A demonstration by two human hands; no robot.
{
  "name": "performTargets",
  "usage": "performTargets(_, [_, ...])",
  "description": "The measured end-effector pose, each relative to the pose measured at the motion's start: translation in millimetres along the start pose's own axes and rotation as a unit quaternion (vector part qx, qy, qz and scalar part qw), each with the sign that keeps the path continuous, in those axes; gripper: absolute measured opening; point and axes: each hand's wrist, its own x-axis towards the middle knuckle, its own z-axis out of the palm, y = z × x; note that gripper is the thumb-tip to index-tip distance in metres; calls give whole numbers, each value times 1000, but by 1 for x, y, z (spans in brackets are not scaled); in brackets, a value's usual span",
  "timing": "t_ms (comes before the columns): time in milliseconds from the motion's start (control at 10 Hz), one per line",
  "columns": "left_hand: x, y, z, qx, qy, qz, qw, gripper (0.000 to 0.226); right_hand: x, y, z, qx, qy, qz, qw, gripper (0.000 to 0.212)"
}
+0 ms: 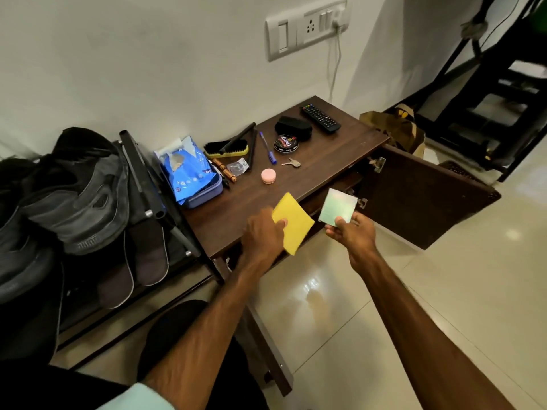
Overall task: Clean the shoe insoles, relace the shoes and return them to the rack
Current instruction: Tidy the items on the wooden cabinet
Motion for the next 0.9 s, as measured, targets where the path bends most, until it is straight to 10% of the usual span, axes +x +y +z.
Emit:
performTargets(200, [-20,14,72,-362,-152,-288,873,27,13,38,-29,-78,31,74,994,36])
performTargets(600, [21,-58,82,-610,77,-468,634,33,53,98,55,-207,-61,28,976,38])
performTargets(700, [24,-73,87,-714,146,-513,454,20,56,109,60,-234,-73,17,969,38])
performTargets(800, [20,-94,91,-788,300,-532,82,50,59,116,64,-264,-72,6,962,34])
performTargets(900, [27,-100,96,-728,388,-218,-522,51,57,116,72,-269,-69,11,961,28])
